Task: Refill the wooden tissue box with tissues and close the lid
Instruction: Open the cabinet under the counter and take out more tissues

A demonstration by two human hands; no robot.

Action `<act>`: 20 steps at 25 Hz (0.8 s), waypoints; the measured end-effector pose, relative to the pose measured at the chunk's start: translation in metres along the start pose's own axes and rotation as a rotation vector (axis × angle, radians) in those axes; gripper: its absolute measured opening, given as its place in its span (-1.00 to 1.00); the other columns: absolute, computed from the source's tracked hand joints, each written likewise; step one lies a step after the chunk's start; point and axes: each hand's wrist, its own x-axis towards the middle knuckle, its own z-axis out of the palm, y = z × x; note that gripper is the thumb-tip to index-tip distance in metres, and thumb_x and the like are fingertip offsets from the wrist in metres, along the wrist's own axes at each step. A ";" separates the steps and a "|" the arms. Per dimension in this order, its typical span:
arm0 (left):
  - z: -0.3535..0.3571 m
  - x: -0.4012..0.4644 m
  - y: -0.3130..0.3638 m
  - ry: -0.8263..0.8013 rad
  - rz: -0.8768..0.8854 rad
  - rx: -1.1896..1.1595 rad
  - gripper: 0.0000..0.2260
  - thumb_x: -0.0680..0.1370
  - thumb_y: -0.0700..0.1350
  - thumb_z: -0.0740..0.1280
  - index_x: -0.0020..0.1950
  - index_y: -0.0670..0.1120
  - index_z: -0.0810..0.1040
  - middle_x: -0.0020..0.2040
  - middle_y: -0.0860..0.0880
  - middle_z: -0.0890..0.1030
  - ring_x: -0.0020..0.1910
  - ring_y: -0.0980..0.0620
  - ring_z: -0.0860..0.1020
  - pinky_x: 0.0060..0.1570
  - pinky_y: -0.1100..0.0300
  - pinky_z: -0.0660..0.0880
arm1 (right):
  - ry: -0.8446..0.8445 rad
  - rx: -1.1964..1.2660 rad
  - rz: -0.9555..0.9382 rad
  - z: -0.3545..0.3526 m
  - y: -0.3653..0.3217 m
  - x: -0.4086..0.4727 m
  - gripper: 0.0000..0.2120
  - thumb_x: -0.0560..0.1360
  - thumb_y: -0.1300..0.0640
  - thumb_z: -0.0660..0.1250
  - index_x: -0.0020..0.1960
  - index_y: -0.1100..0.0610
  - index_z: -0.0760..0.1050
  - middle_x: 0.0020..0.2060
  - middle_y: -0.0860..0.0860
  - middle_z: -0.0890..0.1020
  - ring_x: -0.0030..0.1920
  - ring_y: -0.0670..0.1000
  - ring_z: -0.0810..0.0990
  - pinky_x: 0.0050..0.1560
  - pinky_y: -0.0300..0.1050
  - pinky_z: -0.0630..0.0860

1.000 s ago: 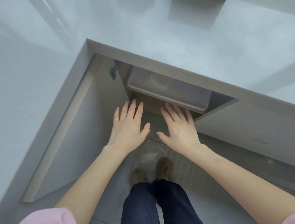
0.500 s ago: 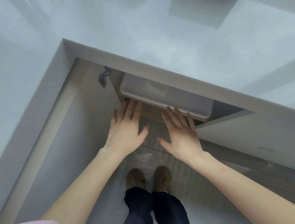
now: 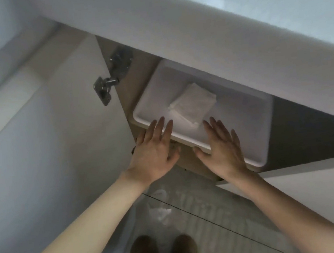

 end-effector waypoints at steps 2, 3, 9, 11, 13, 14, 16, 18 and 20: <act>0.007 0.021 -0.001 0.023 0.029 0.056 -0.38 0.58 0.10 0.04 0.52 -0.11 -0.14 0.55 -0.13 -0.07 0.53 -0.07 -0.06 0.48 0.01 -0.07 | 0.030 0.047 -0.001 0.006 0.009 0.021 -0.32 0.53 -0.10 0.17 0.52 0.11 -0.04 0.54 0.07 -0.01 0.53 0.05 -0.03 0.50 0.03 -0.03; 0.009 0.032 -0.001 0.025 0.049 0.097 -0.38 0.58 0.11 0.03 0.52 -0.11 -0.14 0.55 -0.14 -0.06 0.53 -0.08 -0.05 0.49 0.00 -0.07 | 0.036 0.051 -0.009 0.008 0.012 0.030 -0.31 0.53 -0.10 0.19 0.52 0.11 -0.03 0.54 0.08 0.00 0.53 0.06 -0.01 0.50 0.01 0.02; 0.019 0.095 0.001 0.073 -0.003 -0.062 -0.43 0.59 0.10 0.07 0.51 -0.14 0.02 0.52 -0.16 0.13 0.47 -0.13 0.16 0.42 0.00 0.16 | 0.056 0.236 0.100 0.015 0.020 0.071 -0.36 0.52 -0.06 0.24 0.48 0.14 0.09 0.47 0.14 0.20 0.45 0.15 0.23 0.39 0.03 0.30; 0.019 0.114 0.005 0.099 -0.153 -0.288 -0.46 0.58 0.08 0.11 0.47 -0.18 0.12 0.44 -0.19 0.26 0.38 -0.17 0.28 0.32 -0.01 0.29 | 0.051 0.439 0.284 0.012 0.019 0.085 -0.45 0.51 -0.04 0.25 0.39 0.22 0.24 0.33 0.19 0.37 0.29 0.17 0.42 0.18 -0.03 0.43; 0.018 0.131 0.007 0.046 -0.307 -0.437 -0.48 0.56 0.08 0.16 0.41 -0.21 0.21 0.37 -0.21 0.32 0.32 -0.19 0.33 0.25 -0.02 0.34 | 0.034 0.674 0.472 0.010 0.018 0.100 -0.49 0.50 -0.01 0.27 0.31 0.31 0.33 0.24 0.18 0.48 0.15 0.16 0.51 0.02 -0.07 0.45; 0.017 0.138 0.008 0.022 -0.356 -0.499 -0.49 0.55 0.07 0.19 0.38 -0.22 0.24 0.34 -0.21 0.35 0.30 -0.19 0.35 0.24 -0.02 0.37 | 0.047 0.776 0.521 0.010 0.019 0.108 -0.50 0.49 0.01 0.29 0.28 0.34 0.38 0.18 0.19 0.54 0.08 0.16 0.54 0.00 -0.06 0.47; 0.019 0.148 0.010 -0.012 -0.402 -0.595 -0.53 0.54 0.02 0.23 0.35 -0.21 0.26 0.31 -0.20 0.40 0.27 -0.19 0.38 0.24 -0.04 0.39 | 0.047 0.892 0.560 0.011 0.018 0.118 -0.55 0.47 0.08 0.33 0.22 0.37 0.44 -0.02 0.19 0.59 -0.07 0.13 0.57 0.04 -0.02 0.54; 0.022 0.152 0.010 -0.049 -0.409 -0.602 -0.55 0.51 -0.01 0.28 0.32 -0.20 0.30 0.29 -0.19 0.43 0.26 -0.18 0.40 0.25 -0.02 0.39 | 0.009 0.932 0.563 0.013 0.011 0.124 -0.57 0.46 0.12 0.36 0.22 0.36 0.44 -0.11 0.18 0.53 -0.21 0.06 0.54 -0.07 -0.06 0.57; 0.019 0.151 0.009 -0.075 -0.433 -0.674 -0.57 0.48 -0.04 0.32 0.27 -0.20 0.36 0.25 -0.18 0.48 0.23 -0.16 0.44 0.23 0.04 0.41 | -0.026 0.994 0.554 0.015 0.005 0.125 -0.57 0.45 0.16 0.37 0.24 0.34 0.43 -0.03 0.19 0.55 -0.20 0.02 0.52 -0.13 -0.13 0.54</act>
